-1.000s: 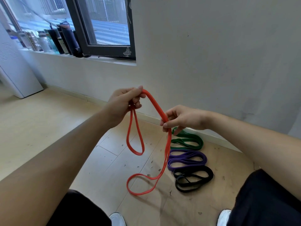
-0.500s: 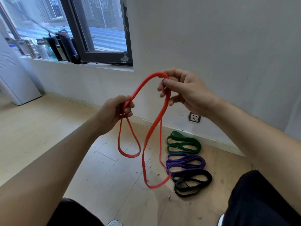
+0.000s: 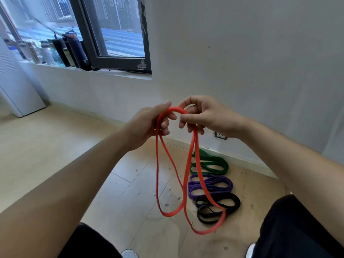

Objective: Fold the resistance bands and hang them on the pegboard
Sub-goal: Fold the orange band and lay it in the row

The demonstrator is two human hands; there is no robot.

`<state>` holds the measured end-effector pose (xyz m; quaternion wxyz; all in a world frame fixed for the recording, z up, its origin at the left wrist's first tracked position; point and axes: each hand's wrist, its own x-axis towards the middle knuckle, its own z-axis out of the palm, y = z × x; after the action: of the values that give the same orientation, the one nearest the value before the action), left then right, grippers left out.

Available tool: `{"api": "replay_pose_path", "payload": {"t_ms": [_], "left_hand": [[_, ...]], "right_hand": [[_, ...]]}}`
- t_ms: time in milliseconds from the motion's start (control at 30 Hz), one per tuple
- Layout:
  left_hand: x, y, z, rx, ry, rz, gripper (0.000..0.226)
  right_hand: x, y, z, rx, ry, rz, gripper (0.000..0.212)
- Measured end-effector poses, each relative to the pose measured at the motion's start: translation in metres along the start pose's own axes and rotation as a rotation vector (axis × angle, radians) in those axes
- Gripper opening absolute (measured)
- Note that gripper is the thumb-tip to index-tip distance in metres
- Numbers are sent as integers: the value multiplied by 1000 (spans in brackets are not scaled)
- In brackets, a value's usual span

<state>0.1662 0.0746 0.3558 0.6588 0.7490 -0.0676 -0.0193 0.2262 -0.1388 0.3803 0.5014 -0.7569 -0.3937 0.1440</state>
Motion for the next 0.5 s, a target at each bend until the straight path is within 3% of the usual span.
{"api": "replay_pose_path", "payload": {"t_ms": [133, 300, 500], "left_hand": [[0, 3, 12, 100, 8, 27, 29], [-3, 3, 13, 140, 59, 122, 30], [-6, 10, -3, -15, 180, 185, 27]], "right_hand": [[1, 2, 1, -22, -73, 23, 26], [2, 12, 4, 1, -91, 95, 26], [3, 49, 17, -130, -304, 280, 8]]}}
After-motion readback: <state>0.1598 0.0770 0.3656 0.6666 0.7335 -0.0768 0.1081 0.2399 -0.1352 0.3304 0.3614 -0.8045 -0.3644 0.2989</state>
